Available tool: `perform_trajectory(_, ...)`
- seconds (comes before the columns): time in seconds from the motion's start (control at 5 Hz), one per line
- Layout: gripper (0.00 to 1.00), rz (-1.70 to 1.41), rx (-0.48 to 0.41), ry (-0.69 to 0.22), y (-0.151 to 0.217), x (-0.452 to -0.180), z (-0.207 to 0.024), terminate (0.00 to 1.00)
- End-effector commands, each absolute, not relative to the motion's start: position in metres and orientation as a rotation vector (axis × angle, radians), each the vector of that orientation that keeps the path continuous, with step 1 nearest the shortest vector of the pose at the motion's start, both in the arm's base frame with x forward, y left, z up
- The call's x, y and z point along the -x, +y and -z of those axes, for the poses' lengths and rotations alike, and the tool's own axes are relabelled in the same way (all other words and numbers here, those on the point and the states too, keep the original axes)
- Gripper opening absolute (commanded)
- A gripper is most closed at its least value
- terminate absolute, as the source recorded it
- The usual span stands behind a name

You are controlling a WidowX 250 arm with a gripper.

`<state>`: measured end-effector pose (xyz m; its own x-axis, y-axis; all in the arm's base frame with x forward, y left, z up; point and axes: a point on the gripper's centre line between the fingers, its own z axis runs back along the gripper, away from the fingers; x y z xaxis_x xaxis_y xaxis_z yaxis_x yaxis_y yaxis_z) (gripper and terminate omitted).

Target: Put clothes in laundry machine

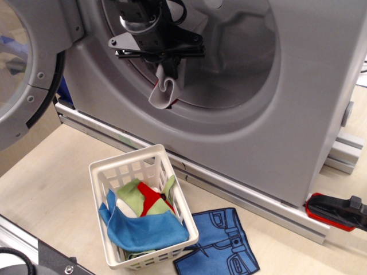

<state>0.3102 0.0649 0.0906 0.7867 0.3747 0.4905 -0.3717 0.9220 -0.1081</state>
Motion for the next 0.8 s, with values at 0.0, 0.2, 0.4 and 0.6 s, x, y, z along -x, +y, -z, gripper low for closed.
perform_trajectory(0.0,0.00,-0.433,-0.020,-0.625,0.072,-0.345,-0.104,0.00)
perform_trajectory(0.2,1.00,-0.446,-0.075,-0.619,0.074,-0.343,-0.100,0.00)
perform_trajectory(0.4,1.00,-0.428,-0.046,-0.613,0.075,-0.331,-0.102,0.00)
perform_trajectory(0.6,1.00,-0.446,-0.042,-0.571,0.078,-0.320,-0.110,0.00)
